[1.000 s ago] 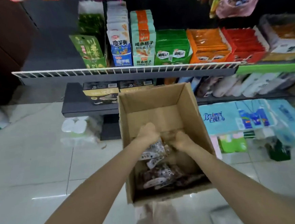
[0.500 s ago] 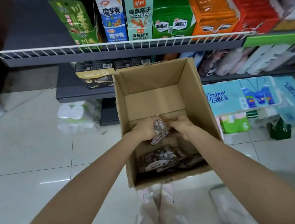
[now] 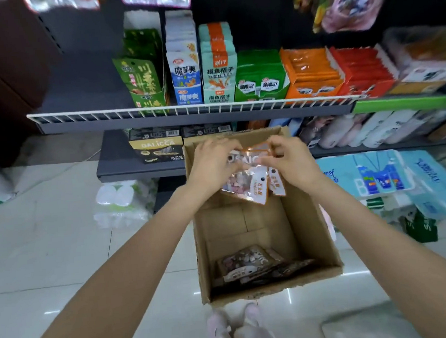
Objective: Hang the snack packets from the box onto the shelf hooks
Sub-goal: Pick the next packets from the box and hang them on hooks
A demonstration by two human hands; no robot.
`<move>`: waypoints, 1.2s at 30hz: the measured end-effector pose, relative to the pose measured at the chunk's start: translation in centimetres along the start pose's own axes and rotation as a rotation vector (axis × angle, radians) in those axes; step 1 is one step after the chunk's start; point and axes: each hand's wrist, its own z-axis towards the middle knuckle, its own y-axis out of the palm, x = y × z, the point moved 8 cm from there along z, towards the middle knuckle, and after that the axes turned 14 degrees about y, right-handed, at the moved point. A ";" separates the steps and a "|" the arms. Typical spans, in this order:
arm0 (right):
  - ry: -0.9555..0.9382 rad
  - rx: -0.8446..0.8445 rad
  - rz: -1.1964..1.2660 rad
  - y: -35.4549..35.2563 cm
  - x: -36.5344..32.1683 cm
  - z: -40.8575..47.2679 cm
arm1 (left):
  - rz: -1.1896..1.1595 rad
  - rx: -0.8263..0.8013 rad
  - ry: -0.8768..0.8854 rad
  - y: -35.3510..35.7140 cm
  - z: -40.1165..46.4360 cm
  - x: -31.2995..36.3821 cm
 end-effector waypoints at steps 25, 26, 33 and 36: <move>-0.193 0.478 0.048 -18.0 -18.1 11.6 | 0.127 0.617 -0.131 -24.2 10.9 5.7; -0.168 0.489 0.042 -18.0 -18.0 12.0 | 0.131 0.612 -0.127 -24.3 11.1 5.8; -0.207 0.481 0.032 -18.0 -18.9 13.2 | 0.100 0.603 -0.117 -24.4 12.6 4.8; -0.199 0.528 -0.039 -18.2 -19.1 13.6 | 0.088 0.591 -0.115 -24.2 12.9 4.1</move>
